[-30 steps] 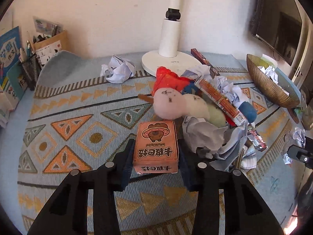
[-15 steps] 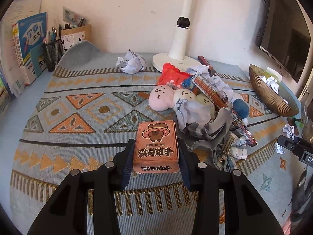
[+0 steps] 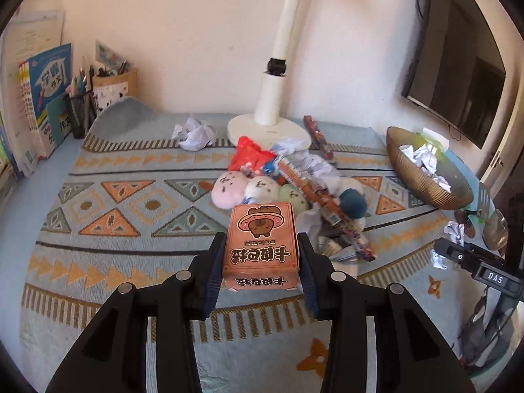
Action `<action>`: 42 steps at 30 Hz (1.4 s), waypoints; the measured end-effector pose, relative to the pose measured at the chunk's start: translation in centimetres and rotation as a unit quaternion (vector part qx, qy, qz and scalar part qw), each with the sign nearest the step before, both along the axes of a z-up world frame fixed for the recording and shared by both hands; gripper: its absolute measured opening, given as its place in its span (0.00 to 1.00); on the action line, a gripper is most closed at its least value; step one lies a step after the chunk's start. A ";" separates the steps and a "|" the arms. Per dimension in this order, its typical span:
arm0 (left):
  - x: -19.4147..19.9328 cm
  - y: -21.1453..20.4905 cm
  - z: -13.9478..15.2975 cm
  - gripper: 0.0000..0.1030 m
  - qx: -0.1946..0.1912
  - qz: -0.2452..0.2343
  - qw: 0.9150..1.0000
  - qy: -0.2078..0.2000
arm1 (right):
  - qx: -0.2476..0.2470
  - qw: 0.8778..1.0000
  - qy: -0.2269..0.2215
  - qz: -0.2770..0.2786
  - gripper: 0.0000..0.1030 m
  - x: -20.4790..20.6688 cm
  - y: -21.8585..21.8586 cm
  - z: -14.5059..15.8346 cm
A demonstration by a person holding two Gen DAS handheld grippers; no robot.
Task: Organize objects
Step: 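Carry the pink box and paper ball to the gold bowl and release both, then withdraw both open tools from the bowl back over the pile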
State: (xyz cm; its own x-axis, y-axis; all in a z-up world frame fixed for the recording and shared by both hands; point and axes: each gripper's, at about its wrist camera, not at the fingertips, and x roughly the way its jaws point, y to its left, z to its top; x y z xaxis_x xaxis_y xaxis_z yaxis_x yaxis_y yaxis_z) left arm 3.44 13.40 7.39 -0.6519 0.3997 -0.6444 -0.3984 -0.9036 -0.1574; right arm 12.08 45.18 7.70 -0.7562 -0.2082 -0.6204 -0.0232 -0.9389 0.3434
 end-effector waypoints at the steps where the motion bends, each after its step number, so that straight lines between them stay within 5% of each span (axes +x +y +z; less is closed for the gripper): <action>1: 0.2 1.3 1.1 0.37 0.001 -0.015 1.000 0.006 | -0.002 1.000 0.007 -0.010 0.53 0.5 1.1 0.9; 8: -1.6 13.9 5.9 0.37 0.031 -0.118 0.992 0.014 | 0.005 0.988 0.067 -0.136 0.53 2.1 11.7 9.2; 12: -3.2 22.0 5.7 0.37 0.040 -0.163 0.986 0.005 | 0.038 0.979 0.025 -0.197 0.53 -1.0 16.1 10.2; 16: -4.6 27.7 4.7 0.39 0.047 -0.181 0.982 -0.004 | 0.051 0.979 0.001 -0.195 0.57 -4.7 18.1 10.5; 17: -4.9 28.6 4.7 0.41 0.053 -0.177 0.983 0.002 | 0.057 0.979 -0.005 -0.194 0.66 -5.4 18.6 10.7; 19: -5.6 29.6 4.9 0.73 0.062 -0.162 0.985 0.008 | 0.065 0.976 -0.003 -0.206 0.70 -5.9 19.3 11.2; 20: -5.8 29.7 5.1 0.75 0.068 -0.158 0.985 0.011 | 0.063 0.976 -0.004 -0.207 0.70 -5.8 19.4 11.4; 25: -4.9 26.2 6.8 0.76 0.073 -0.146 0.986 0.023 | 0.038 0.986 0.006 -0.163 0.74 -3.5 17.0 10.9; 32: -0.4 15.0 7.1 0.81 0.056 -0.079 0.994 0.043 | 0.036 0.998 0.006 -0.046 0.90 -0.1 6.3 8.0; 34: 0.9 11.4 6.1 0.85 0.045 -0.051 0.997 0.041 | 0.053 0.998 -0.006 -0.035 1.00 -0.3 3.1 6.3; 36: 1.8 7.8 4.6 1.00 0.033 -0.023 0.999 0.031 | 0.069 0.997 -0.018 -0.031 1.00 -0.7 0.5 4.1; 42: 1.8 0.5 -1.2 0.99 -0.041 0.072 0.996 0.014 | 0.093 0.993 -0.047 -0.048 1.00 -3.0 -2.5 -1.6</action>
